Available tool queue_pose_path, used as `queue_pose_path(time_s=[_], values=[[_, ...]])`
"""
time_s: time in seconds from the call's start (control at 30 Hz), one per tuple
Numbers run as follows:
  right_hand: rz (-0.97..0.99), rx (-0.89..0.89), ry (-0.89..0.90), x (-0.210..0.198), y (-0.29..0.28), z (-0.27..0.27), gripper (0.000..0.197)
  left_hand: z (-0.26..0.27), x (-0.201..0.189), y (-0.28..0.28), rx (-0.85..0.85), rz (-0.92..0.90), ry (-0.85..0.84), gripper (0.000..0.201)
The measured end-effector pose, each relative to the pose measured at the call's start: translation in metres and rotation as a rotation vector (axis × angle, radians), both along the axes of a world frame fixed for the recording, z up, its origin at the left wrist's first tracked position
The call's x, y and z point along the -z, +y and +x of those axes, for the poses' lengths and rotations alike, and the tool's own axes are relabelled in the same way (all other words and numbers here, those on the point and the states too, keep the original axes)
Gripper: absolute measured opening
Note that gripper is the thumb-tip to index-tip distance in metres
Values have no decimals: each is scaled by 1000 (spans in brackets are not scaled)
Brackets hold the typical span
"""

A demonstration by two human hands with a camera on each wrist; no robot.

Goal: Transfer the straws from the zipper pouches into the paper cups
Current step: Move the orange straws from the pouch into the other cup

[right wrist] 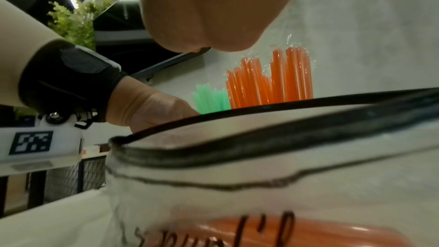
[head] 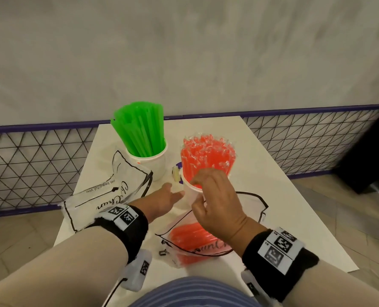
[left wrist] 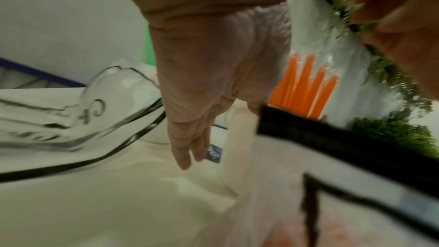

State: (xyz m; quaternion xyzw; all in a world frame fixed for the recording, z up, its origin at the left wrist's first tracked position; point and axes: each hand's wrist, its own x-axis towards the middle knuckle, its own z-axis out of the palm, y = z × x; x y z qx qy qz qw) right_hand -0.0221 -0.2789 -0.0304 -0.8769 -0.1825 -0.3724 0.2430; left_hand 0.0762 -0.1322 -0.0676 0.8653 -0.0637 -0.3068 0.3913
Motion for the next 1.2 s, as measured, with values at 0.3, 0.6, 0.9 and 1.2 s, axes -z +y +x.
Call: queue_pose_path(time_s=[0.3,0.6,0.9,1.2], values=[[-625,-165,898,52,-14,-1,25,-28,33,47,504,397,-72,72],[-686,-147,982,87,-2,2,56,-63,35,31,482,365,-47,123],[-610,-160,1017,83,6,-3,30,-53,77,29,548,476,-251,106],[-601,-159,821,93,0,4,33,-49,61,36,569,443,-178,94]])
